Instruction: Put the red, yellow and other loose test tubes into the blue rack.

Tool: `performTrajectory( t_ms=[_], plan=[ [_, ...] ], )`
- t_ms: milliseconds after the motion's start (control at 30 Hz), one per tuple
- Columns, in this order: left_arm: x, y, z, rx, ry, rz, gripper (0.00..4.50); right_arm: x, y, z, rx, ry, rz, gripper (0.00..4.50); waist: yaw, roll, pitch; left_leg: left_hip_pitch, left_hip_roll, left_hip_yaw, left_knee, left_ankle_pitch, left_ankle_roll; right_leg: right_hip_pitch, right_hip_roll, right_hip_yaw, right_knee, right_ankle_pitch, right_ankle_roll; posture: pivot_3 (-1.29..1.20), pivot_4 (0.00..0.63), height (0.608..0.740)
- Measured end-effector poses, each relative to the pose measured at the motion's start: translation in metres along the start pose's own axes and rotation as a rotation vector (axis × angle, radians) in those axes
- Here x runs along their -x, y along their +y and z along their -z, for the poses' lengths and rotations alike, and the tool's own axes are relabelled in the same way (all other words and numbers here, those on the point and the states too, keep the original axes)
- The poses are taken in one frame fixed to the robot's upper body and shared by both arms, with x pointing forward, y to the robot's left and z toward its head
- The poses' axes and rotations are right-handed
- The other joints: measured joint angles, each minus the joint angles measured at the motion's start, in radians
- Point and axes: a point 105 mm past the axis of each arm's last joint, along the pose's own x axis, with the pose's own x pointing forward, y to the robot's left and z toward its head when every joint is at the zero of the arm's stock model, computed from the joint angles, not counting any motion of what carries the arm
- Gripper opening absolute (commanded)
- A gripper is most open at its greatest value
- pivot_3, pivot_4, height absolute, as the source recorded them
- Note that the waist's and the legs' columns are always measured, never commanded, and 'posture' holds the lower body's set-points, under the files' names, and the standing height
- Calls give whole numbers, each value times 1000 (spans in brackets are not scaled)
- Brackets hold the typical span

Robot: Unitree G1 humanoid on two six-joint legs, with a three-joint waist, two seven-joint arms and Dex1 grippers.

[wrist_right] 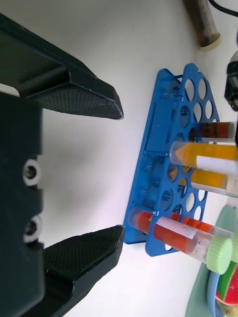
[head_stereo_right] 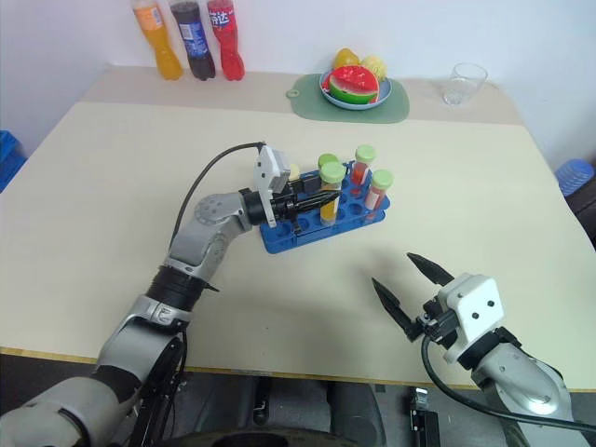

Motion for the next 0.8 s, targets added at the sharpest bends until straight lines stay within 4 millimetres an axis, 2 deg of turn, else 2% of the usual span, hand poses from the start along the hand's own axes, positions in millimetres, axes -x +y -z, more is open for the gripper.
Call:
performTrajectory(
  t_ms=[333,800],
  plan=[
    [-24,-2,4,-6,-11,-17,859,1,-1,1,6,8,23,3756,-1,0,0,0,0,0,0,0,0,0,0,0,0,0,0,0,150,740],
    [-15,7,4,-62,11,-49,859,1,2,-3,3,-12,27,3756,-2,1,-1,0,0,0,0,0,0,0,0,0,0,0,0,0,150,740]
  ],
)
